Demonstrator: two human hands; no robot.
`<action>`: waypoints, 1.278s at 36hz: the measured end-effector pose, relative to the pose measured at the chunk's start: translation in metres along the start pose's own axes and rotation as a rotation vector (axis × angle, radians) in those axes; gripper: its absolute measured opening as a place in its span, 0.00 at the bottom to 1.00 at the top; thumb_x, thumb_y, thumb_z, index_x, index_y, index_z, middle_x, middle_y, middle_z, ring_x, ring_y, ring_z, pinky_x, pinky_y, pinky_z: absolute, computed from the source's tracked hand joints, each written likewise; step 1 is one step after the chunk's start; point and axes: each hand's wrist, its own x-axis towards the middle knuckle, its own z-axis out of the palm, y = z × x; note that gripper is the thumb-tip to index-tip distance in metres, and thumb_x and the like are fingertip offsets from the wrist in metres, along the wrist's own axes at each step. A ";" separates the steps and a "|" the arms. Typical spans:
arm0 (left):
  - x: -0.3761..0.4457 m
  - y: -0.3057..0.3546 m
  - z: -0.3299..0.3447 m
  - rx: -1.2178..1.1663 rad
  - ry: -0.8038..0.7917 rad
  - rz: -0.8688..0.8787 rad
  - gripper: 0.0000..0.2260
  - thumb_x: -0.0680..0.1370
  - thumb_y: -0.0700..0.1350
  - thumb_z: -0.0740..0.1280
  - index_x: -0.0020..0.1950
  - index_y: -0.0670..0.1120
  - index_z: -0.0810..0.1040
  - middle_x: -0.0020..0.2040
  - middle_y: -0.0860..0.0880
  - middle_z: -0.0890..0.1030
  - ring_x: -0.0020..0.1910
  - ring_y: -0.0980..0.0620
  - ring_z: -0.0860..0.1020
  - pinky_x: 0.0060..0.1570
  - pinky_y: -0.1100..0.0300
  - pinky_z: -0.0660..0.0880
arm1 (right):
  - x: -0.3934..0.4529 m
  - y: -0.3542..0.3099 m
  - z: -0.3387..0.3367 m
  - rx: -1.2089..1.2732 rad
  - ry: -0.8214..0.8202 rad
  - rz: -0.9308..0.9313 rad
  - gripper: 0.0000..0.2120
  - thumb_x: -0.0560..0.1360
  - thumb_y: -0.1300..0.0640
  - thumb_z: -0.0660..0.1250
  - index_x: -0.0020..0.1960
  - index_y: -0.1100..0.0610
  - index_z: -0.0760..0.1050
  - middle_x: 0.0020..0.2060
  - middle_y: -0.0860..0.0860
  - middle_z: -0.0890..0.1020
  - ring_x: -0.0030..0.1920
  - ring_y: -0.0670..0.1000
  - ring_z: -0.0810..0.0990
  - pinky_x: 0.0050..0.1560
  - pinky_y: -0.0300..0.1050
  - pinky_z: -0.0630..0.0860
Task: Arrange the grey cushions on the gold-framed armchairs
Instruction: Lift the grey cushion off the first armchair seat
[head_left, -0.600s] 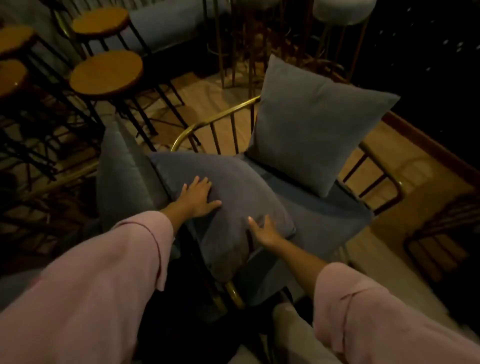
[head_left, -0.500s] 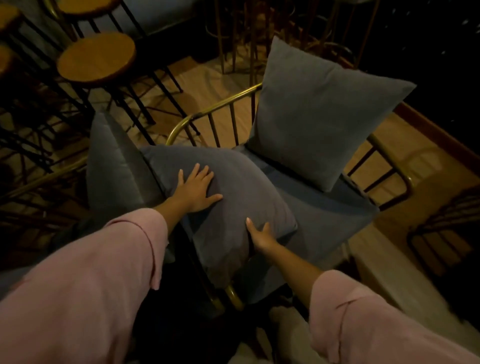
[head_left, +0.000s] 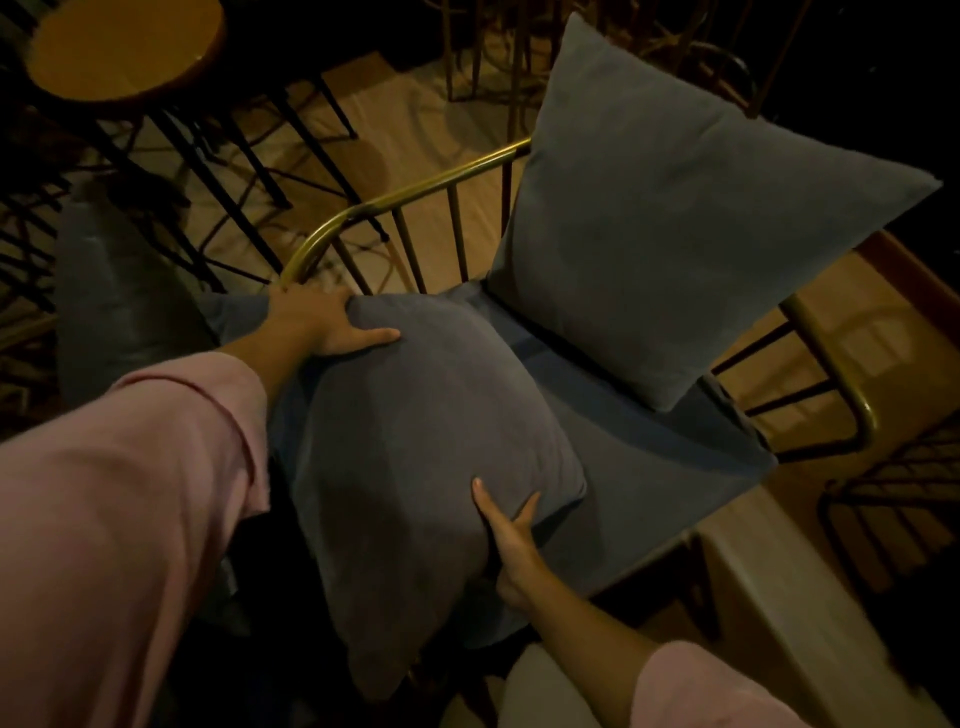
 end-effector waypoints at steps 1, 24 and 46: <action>-0.001 0.003 -0.003 0.018 -0.010 -0.014 0.53 0.61 0.82 0.49 0.77 0.51 0.57 0.76 0.42 0.66 0.73 0.37 0.65 0.72 0.38 0.57 | -0.001 0.000 0.000 0.013 0.003 -0.011 0.68 0.56 0.39 0.78 0.77 0.40 0.31 0.77 0.53 0.62 0.71 0.60 0.68 0.68 0.60 0.70; -0.170 -0.057 -0.083 -0.472 0.652 -0.242 0.23 0.81 0.59 0.55 0.38 0.45 0.76 0.37 0.44 0.77 0.38 0.40 0.77 0.36 0.54 0.70 | -0.109 -0.108 -0.004 -0.191 -0.162 -0.597 0.54 0.59 0.32 0.77 0.78 0.40 0.55 0.70 0.47 0.73 0.66 0.51 0.76 0.67 0.56 0.73; -0.452 -0.287 0.091 -0.749 1.113 -1.072 0.21 0.82 0.52 0.57 0.49 0.36 0.81 0.44 0.30 0.82 0.43 0.30 0.79 0.37 0.50 0.69 | -0.232 -0.038 0.268 -0.852 -0.724 -1.033 0.47 0.68 0.42 0.76 0.79 0.43 0.53 0.76 0.44 0.64 0.72 0.46 0.66 0.70 0.48 0.68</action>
